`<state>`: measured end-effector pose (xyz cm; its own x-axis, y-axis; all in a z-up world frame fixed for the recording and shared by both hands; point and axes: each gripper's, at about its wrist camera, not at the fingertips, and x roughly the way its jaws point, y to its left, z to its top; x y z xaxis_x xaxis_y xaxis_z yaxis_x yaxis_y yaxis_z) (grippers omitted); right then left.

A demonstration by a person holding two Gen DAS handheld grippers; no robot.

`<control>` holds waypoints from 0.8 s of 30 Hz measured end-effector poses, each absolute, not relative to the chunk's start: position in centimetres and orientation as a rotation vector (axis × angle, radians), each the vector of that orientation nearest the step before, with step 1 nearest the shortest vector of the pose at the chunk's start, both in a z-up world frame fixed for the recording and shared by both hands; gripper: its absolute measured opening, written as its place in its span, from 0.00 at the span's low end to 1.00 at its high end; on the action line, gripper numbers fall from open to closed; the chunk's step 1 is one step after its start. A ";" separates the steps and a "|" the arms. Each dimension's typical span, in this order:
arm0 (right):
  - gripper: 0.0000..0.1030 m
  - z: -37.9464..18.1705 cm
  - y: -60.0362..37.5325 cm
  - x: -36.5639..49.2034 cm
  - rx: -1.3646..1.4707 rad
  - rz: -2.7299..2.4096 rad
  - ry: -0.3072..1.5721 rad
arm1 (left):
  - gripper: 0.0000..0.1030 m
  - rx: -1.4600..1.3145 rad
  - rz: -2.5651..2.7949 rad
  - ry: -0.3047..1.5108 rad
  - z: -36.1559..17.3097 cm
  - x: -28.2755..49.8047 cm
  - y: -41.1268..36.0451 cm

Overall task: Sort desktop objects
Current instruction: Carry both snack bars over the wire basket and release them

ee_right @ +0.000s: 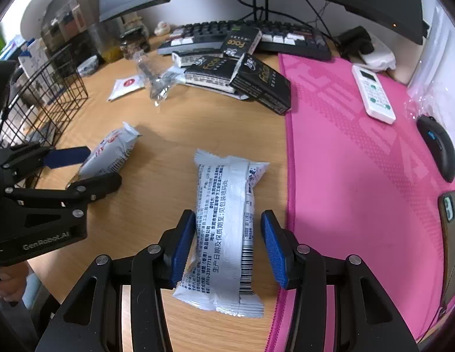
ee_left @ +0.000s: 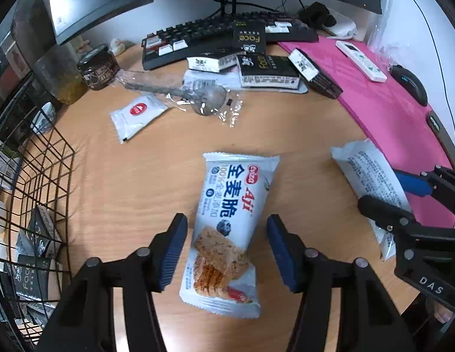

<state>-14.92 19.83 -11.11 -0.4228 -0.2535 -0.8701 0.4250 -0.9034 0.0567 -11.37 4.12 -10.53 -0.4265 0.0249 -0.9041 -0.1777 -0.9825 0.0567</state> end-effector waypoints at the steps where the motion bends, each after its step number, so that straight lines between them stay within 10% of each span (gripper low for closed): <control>1: 0.37 -11.1 19.8 -14.9 1.389 -2.342 0.243 | 0.50 -1.603 2.546 0.212 -10.5 -11.4 4.2; 24: 0.34 -2.0 12.8 -9.8 1.067 -2.280 0.263 | 0.39 -1.276 2.842 0.100 0.8 -4.6 -2.2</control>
<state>-9.85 12.84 -1.97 -0.4961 -0.4370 -0.7502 0.5962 -0.7996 0.0716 -4.59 -2.19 0.78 -0.6645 -0.0040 -0.7472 -0.0486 -0.9976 0.0485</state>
